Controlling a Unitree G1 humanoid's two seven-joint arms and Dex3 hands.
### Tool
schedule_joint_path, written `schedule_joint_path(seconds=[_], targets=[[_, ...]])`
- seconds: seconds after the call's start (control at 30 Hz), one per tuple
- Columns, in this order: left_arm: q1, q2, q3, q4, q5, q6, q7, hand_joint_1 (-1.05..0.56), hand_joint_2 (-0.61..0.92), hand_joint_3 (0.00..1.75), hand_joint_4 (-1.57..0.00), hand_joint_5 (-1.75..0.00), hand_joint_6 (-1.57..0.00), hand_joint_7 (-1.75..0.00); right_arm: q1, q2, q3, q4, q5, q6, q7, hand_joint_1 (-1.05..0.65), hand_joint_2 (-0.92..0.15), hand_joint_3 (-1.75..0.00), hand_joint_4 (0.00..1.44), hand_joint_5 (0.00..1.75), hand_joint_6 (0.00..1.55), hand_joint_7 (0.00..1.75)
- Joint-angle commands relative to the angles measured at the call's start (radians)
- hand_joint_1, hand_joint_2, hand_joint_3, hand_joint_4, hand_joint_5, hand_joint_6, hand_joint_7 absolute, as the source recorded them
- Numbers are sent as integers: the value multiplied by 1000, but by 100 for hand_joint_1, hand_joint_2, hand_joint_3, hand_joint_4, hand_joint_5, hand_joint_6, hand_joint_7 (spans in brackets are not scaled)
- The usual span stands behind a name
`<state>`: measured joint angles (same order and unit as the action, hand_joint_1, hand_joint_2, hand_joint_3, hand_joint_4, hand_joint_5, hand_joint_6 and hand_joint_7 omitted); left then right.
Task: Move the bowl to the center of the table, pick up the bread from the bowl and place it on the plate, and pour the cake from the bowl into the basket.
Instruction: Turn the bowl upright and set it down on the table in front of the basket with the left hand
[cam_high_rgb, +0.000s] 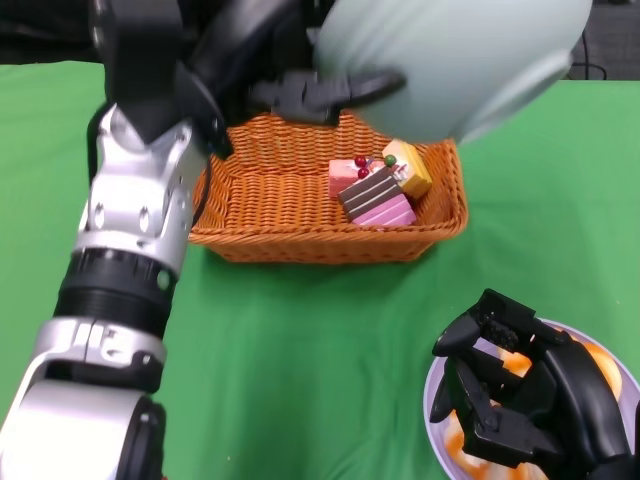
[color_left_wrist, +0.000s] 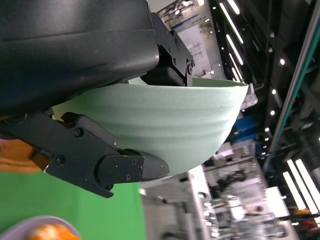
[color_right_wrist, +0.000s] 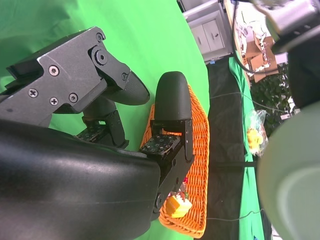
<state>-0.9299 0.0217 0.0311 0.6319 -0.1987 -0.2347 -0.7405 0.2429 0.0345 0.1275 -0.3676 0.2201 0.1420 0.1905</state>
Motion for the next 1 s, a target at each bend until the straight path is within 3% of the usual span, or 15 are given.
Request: schedule_joint_path(seconds=[0.03,0.1,0.23,0.37,0.6,0.77,0.87,1.0], targets=[[83,87,-33,32,129,-424,16,-27,75,75,-75,-175,-66,-150,0,-10,-16,7,16,-14,8,-7,-53,-122,72,171,65,148],[142,128,-42,80,226,-727,62,-23,70,77,-74,-171,-70,-137,0,-12,-22,11,27,-13,17,-8,-54,-120,72,170,65,148],[170,157,-20,150,343,-983,137,-26,63,87,-73,-166,-73,-127,0,-10,-28,13,42,-7,23,-8,-54,-121,73,169,66,147],[185,191,16,205,442,-1169,175,-31,78,60,-70,-174,-74,-125,-1,-10,-33,7,58,13,27,-9,-52,-121,73,168,65,146],[211,222,95,319,575,-1363,274,-27,84,34,-72,-172,-81,-119,-5,-14,-37,6,71,16,33,-9,-54,-119,73,168,65,144],[216,234,121,327,701,-1380,396,-26,85,30,-73,-170,-81,-118,-6,-14,-40,6,73,20,37,-9,-54,-119,72,169,64,145],[338,294,130,287,786,-1380,524,-23,83,25,-73,-174,-76,-133,-6,-22,-46,-3,71,27,41,-9,-57,-117,71,168,63,144],[403,353,118,265,920,-1380,684,-24,86,24,-75,-174,-76,-134,-8,-22,-51,2,73,24,44,-8,-58,-116,71,169,63,144]])
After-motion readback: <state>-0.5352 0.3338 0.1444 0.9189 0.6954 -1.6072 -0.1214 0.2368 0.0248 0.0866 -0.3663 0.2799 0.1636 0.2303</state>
